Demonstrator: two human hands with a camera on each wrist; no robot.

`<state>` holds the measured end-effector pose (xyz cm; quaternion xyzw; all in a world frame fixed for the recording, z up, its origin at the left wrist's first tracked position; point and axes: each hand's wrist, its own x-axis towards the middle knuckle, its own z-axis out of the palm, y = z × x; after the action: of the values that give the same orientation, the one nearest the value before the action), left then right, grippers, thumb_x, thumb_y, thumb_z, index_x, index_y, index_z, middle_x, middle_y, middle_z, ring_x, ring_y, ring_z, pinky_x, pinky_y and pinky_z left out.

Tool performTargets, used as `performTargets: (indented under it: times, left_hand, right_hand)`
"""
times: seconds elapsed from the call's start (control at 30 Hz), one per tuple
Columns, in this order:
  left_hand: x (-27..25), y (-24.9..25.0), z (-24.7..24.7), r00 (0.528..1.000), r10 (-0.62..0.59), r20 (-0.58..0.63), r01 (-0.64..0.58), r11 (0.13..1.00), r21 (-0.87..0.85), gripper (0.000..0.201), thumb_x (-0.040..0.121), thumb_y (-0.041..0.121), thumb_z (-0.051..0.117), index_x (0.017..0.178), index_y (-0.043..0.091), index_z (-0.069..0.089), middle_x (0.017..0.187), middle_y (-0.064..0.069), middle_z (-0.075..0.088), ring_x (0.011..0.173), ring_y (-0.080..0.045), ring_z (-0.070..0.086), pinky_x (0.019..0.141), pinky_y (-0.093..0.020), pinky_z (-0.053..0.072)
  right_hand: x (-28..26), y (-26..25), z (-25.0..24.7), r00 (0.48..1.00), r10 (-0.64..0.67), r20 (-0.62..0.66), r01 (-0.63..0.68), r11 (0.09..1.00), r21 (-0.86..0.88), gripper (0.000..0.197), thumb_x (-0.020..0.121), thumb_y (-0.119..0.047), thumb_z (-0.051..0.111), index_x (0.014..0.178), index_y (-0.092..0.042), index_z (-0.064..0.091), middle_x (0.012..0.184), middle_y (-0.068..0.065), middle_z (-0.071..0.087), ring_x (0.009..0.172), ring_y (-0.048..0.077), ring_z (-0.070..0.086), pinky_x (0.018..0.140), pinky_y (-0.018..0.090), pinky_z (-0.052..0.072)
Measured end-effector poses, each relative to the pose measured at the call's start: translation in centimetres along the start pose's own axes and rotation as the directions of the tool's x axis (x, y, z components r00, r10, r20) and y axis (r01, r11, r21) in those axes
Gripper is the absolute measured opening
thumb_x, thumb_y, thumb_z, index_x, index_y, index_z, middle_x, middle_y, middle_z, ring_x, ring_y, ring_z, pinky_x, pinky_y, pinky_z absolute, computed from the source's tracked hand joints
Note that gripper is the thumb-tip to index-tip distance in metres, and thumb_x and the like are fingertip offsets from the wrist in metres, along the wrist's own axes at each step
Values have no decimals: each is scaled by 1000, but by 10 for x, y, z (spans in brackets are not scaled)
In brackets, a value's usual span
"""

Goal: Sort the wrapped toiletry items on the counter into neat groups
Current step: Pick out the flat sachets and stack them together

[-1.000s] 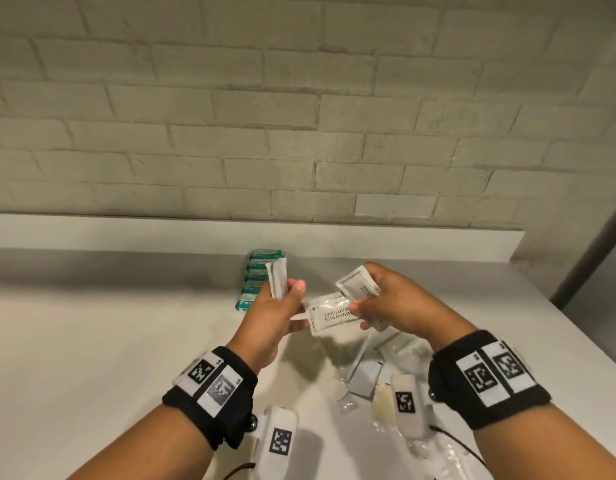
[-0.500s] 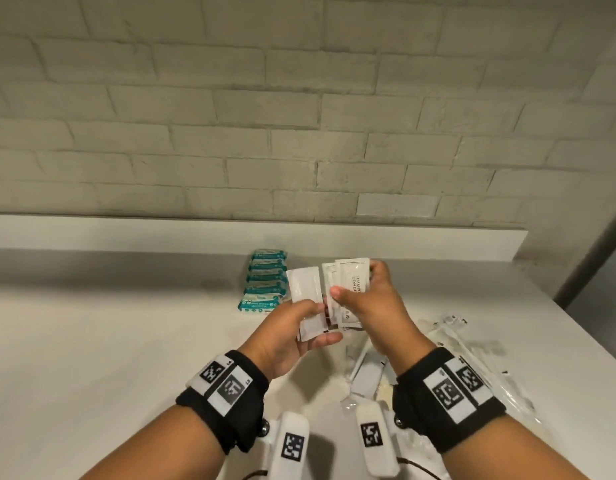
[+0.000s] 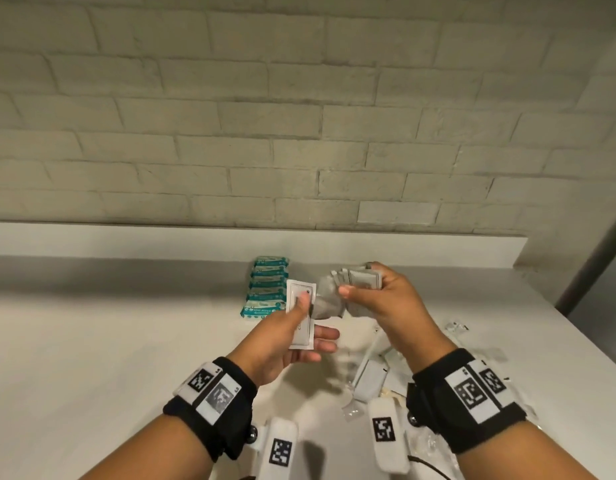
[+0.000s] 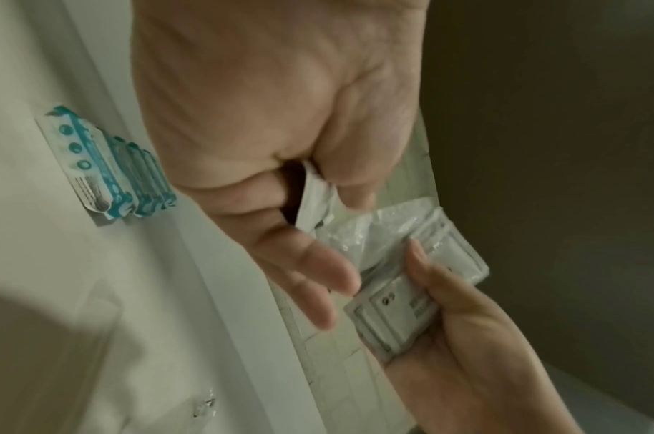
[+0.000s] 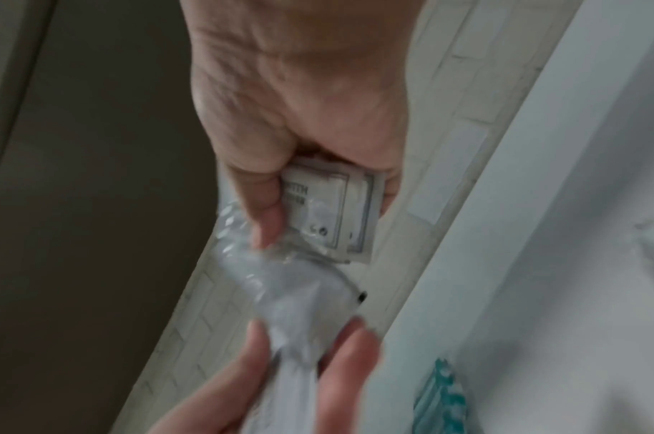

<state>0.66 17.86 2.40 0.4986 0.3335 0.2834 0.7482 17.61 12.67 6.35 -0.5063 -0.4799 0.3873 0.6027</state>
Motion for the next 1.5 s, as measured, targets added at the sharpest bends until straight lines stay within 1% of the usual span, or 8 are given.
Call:
performTargets:
  times: [0.2, 0.43, 0.7, 0.93, 1.03, 1.13, 1.23, 1.5]
  left_hand:
    - [14, 8, -9, 979, 116, -166, -145, 974, -176, 28, 89, -1, 59, 115, 9, 62, 86, -4, 74, 72, -15, 71, 58, -23, 56]
    - [22, 3, -13, 944, 193, -267, -209, 977, -35, 22, 88, -1, 62, 107, 9, 66, 90, -7, 74, 79, -19, 72, 65, -28, 55]
    - [15, 5, 1, 979, 187, -76, -191, 980, -47, 25, 94, 6, 54, 118, 10, 62, 108, -10, 73, 93, -21, 70, 73, -33, 58]
    - [6, 3, -17, 994, 95, -46, -86, 982, 167, 31, 94, 1, 52, 122, 15, 51, 107, -11, 68, 76, -23, 72, 59, -27, 56]
    - [6, 2, -24, 995, 68, -73, 4, 700, 714, 17, 87, 5, 60, 97, 18, 62, 83, -4, 68, 65, -15, 66, 60, -29, 54]
    - [4, 9, -14, 999, 42, -14, -6, 440, 898, 20, 78, 9, 67, 89, 26, 63, 69, 6, 66, 54, -6, 61, 49, -20, 49]
    - [7, 18, -7, 985, 164, 48, -140, 612, 779, 35, 73, 6, 75, 89, 29, 55, 72, 6, 68, 58, -7, 64, 48, -19, 48]
    - [11, 9, -11, 952, 304, -40, -292, 938, 187, 18, 97, 31, 51, 112, 24, 58, 94, 6, 69, 87, -10, 62, 78, -30, 46]
  right_hand:
    - [-5, 17, -14, 953, 138, 270, -3, 894, -447, 29, 71, 5, 78, 91, -16, 77, 79, -9, 55, 71, 6, 56, 67, 25, 48]
    - [-11, 23, -30, 977, 205, -52, -210, 973, -92, 13, 87, -7, 66, 100, -10, 67, 82, 5, 73, 76, 20, 69, 65, 30, 54]
    - [-4, 20, 4, 959, 253, 126, -245, 967, -75, 44, 84, -2, 68, 121, -14, 49, 108, 7, 72, 100, 23, 69, 90, 40, 55]
    - [-3, 22, -10, 964, 265, 17, -262, 960, -95, 42, 75, 8, 73, 112, -5, 60, 102, 15, 72, 90, 25, 70, 80, 32, 57]
    - [-5, 3, -11, 984, 157, 85, -149, 984, -96, 32, 80, 6, 70, 102, -15, 64, 92, 6, 72, 80, 16, 69, 68, 22, 57]
    - [-6, -14, 4, 960, 56, 275, 37, 946, -321, 30, 82, -4, 72, 96, -29, 63, 96, -1, 66, 85, 12, 66, 77, 27, 56]
    - [-3, -11, 17, 908, 132, 398, 140, 799, -584, 22, 84, -13, 71, 95, -28, 60, 105, 2, 61, 91, 14, 64, 82, 33, 53]
    - [-4, 5, 13, 984, 156, 83, -138, 973, -182, 43, 88, -23, 68, 124, -21, 44, 108, 4, 69, 84, 14, 68, 56, 21, 51]
